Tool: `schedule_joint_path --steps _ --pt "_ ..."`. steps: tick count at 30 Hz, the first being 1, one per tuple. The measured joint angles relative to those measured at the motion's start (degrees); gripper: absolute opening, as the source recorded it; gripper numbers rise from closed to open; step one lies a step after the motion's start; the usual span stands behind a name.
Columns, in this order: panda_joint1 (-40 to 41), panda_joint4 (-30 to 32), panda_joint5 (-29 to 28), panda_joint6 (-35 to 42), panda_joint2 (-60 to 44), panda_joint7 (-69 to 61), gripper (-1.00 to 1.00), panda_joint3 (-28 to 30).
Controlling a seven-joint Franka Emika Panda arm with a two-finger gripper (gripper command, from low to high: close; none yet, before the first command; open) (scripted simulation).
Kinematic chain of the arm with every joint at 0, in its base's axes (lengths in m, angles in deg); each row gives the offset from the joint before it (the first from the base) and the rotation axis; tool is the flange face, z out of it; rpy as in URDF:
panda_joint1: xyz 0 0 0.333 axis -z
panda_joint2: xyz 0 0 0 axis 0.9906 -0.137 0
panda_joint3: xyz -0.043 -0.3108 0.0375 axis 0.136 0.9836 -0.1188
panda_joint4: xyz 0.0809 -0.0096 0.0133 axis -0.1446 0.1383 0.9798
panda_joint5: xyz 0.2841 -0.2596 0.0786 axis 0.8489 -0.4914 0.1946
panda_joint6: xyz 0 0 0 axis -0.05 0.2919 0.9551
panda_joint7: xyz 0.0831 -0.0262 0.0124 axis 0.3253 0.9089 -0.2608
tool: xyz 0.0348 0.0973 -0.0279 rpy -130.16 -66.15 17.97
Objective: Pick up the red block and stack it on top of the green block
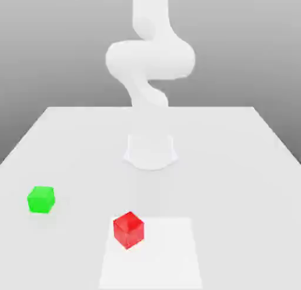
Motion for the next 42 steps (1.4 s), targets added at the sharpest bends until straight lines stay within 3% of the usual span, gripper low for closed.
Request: schedule_joint_path --steps 18,25,26,33,39,42 --pt "11.8 24.8 0.0 -24.2 -38.5 35.5 0.0 -5.2" --pt "10.2 24.3 -4.1 -36.2 -53.0 40.3 0.0 -2.4" --pt "9.7 24.1 -4.6 -37.3 -54.4 40.6 -1.0 -1.8" --pt "9.5 24.1 -4.6 -37.4 -54.4 40.7 -1.0 -1.6" --pt "10.5 25.8 -0.8 -28.0 -43.3 37.9 -1.0 -3.7" --pt "12.0 26.0 -0.9 -24.8 -39.9 41.7 -1.0 -0.2"
